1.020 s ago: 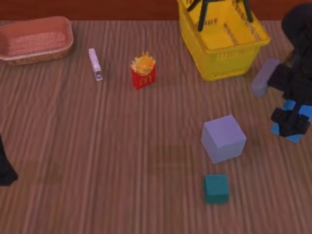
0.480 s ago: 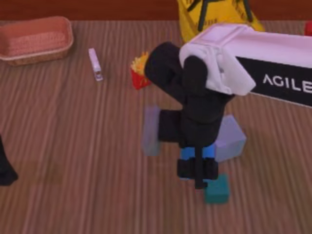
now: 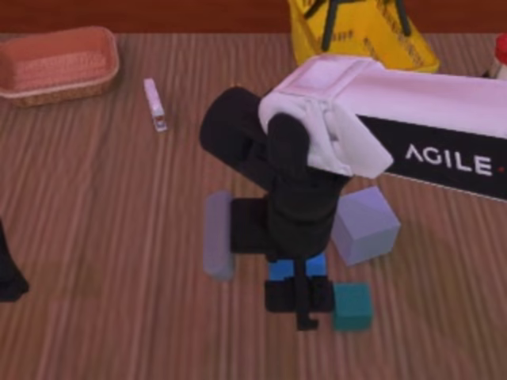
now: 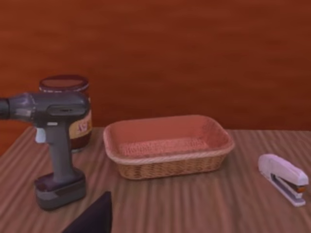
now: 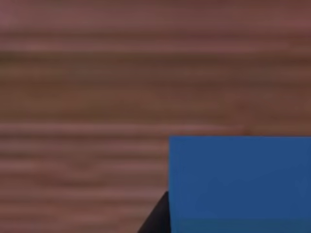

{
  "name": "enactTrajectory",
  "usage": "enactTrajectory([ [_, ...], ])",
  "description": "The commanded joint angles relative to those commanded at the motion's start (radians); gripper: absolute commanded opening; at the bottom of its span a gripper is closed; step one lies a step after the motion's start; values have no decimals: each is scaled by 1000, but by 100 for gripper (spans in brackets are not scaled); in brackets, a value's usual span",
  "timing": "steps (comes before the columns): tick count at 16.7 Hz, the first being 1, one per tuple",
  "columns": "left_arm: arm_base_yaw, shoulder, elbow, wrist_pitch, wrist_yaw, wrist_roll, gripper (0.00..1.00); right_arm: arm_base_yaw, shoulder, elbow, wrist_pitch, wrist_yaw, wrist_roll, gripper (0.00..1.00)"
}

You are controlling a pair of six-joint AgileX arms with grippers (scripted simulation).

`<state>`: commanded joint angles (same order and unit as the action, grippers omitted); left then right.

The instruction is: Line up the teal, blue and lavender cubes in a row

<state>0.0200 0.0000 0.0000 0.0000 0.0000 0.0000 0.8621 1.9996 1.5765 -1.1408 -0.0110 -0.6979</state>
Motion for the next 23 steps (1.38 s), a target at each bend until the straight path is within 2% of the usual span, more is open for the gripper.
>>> enactTrajectory([
  [3, 0, 0, 0, 0, 0, 0, 100, 0, 11, -32, 41, 0, 2, 0],
  [8, 0, 0, 0, 0, 0, 0, 100, 4, 66, -155, 230, 1, 4, 0],
  [13, 0, 0, 0, 0, 0, 0, 100, 6, 77, -174, 252, 2, 3, 0],
  [23, 0, 0, 0, 0, 0, 0, 100, 6, 77, -174, 252, 2, 3, 75],
])
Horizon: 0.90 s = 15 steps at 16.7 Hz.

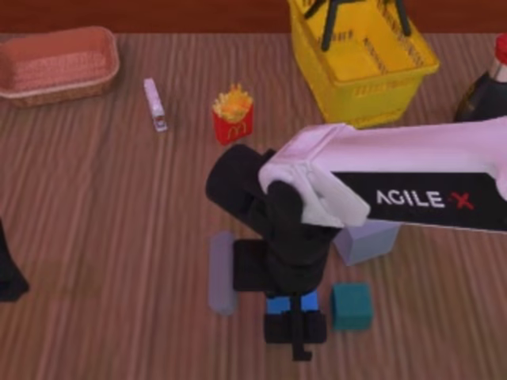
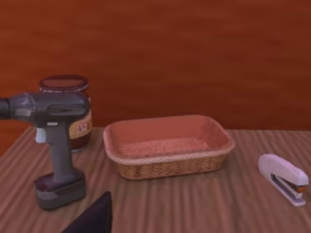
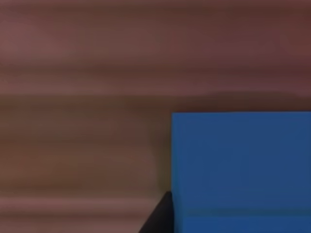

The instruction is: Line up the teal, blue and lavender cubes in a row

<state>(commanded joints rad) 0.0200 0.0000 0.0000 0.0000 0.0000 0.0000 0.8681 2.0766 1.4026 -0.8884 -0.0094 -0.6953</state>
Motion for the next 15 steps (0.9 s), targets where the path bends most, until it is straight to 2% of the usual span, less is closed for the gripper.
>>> enactTrajectory([
  [3, 0, 0, 0, 0, 0, 0, 100, 0, 0, 0, 0, 0, 0, 98],
  [4, 0, 0, 0, 0, 0, 0, 100, 0, 0, 0, 0, 0, 0, 100],
  [15, 0, 0, 0, 0, 0, 0, 100, 0, -13, 34, -42, 0, -2, 100],
])
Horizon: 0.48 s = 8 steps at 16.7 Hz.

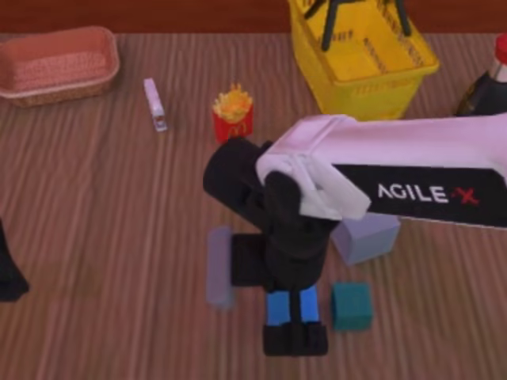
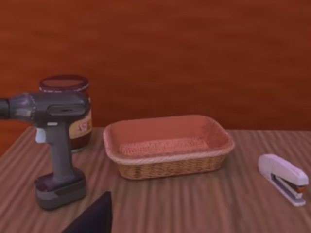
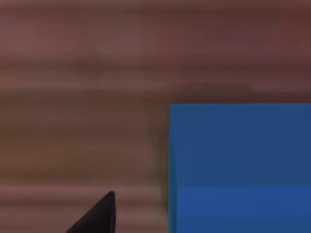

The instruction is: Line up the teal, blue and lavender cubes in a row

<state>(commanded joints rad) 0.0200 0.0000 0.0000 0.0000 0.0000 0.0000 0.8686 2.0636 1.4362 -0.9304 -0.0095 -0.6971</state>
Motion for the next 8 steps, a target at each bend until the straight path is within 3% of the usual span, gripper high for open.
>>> enactTrajectory([
  [5, 0, 0, 0, 0, 0, 0, 100, 4, -58, 114, -184, -1, -3, 100],
  [8, 0, 0, 0, 0, 0, 0, 100, 4, -72, 132, -208, -1, -3, 100],
])
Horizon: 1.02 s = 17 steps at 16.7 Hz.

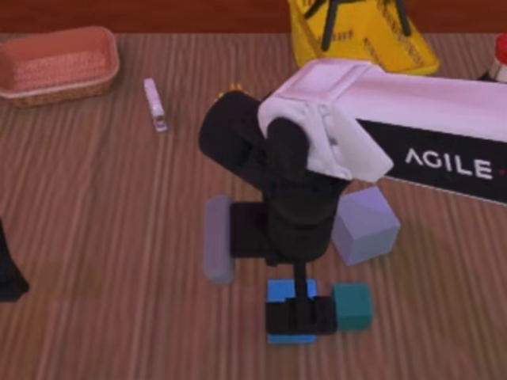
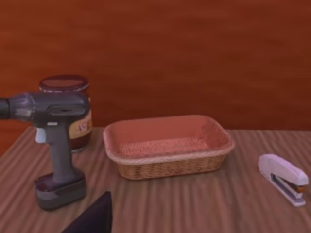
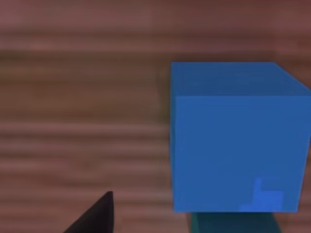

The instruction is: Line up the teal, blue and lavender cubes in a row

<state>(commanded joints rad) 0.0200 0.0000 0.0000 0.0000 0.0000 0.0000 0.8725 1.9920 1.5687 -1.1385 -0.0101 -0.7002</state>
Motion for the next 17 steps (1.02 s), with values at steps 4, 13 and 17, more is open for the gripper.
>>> enactTrajectory([
  [4, 0, 0, 0, 0, 0, 0, 100, -10, 7, 2, 1, 1, 14, 100],
  [13, 0, 0, 0, 0, 0, 0, 100, -207, 81, 88, -33, 4, 522, 100],
  [17, 0, 0, 0, 0, 0, 0, 100, -311, 106, 125, -43, 9, 778, 100],
])
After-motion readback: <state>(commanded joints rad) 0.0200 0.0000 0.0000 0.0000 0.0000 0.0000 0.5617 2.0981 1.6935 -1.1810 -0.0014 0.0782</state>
